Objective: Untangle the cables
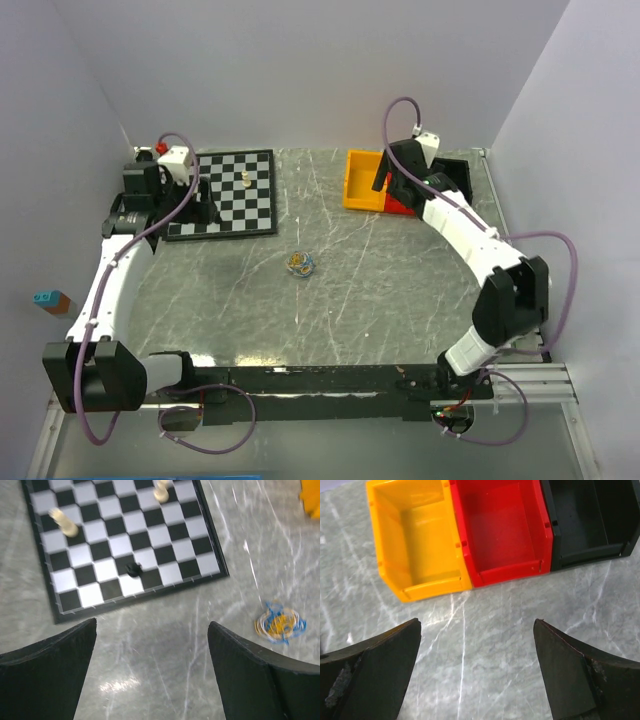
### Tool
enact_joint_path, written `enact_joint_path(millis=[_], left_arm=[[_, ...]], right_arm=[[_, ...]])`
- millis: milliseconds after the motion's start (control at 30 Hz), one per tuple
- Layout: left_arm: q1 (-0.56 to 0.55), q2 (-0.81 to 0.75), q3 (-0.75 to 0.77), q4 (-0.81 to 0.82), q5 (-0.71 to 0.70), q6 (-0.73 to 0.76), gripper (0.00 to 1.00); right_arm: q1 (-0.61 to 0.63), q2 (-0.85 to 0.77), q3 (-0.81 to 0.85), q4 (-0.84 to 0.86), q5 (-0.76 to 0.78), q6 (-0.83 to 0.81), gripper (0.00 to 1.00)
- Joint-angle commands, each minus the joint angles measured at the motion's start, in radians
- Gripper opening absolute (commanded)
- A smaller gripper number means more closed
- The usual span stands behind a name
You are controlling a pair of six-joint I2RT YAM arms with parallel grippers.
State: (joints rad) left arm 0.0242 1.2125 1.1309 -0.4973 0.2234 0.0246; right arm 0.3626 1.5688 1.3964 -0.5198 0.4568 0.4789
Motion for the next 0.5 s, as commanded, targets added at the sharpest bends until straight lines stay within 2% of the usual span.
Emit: enact_joint_path(millis=[0, 67, 233, 467], left_arm=[[-0.017, -0.002, -0.039, 0.029, 0.094, 0.044, 0.97], [-0.052, 0.008, -0.043, 0.022, 0.091, 0.061, 0.97], [-0.053, 0.044, -0.046, -0.007, 0.099, 0.103, 0.97], [-0.066, 0.081, -0.046, -0.006, 0.136, 0.121, 0.97]], right_arm=[[0.004, 0.118, 0.101, 0.027, 0.091, -0.005, 1.00], [0.001, 0.167, 0.125, 0.052, 0.112, -0.006, 1.00], [-0.013, 0.261, 0.188, 0.148, 0.088, -0.028, 1.00], [-0.039, 0.454, 0.378, 0.060, 0.097, -0.036, 1.00]])
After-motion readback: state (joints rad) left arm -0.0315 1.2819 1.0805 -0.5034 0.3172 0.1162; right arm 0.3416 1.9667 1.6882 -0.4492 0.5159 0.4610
